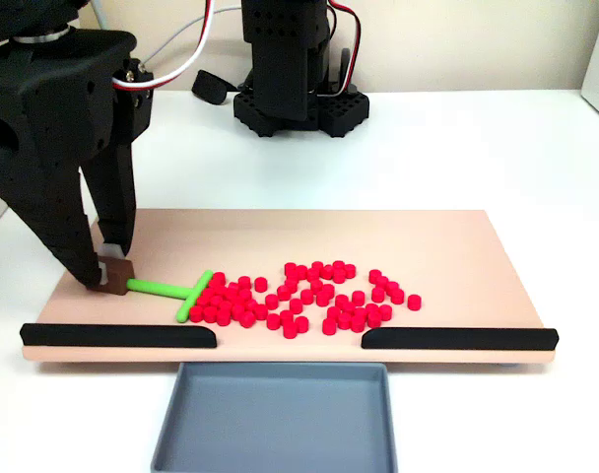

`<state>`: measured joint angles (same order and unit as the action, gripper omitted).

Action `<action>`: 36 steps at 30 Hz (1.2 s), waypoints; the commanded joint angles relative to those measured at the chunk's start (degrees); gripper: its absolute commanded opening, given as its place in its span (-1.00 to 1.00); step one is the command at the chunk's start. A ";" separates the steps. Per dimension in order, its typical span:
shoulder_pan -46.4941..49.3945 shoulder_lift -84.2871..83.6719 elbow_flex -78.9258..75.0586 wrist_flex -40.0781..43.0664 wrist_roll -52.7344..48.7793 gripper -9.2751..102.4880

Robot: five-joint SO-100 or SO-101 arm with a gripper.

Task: Gather the right side granules

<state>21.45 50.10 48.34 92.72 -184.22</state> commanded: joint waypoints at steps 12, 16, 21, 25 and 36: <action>-1.85 0.09 -1.41 0.00 -17.49 -0.84; -2.29 0.09 -1.41 0.00 -16.52 -0.84; -2.90 0.09 -1.41 0.00 -14.94 -0.84; -3.34 0.09 -1.41 0.00 -14.06 -0.84; -3.87 0.53 -1.41 0.09 -12.48 -0.84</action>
<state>18.11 50.10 48.34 92.72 -184.22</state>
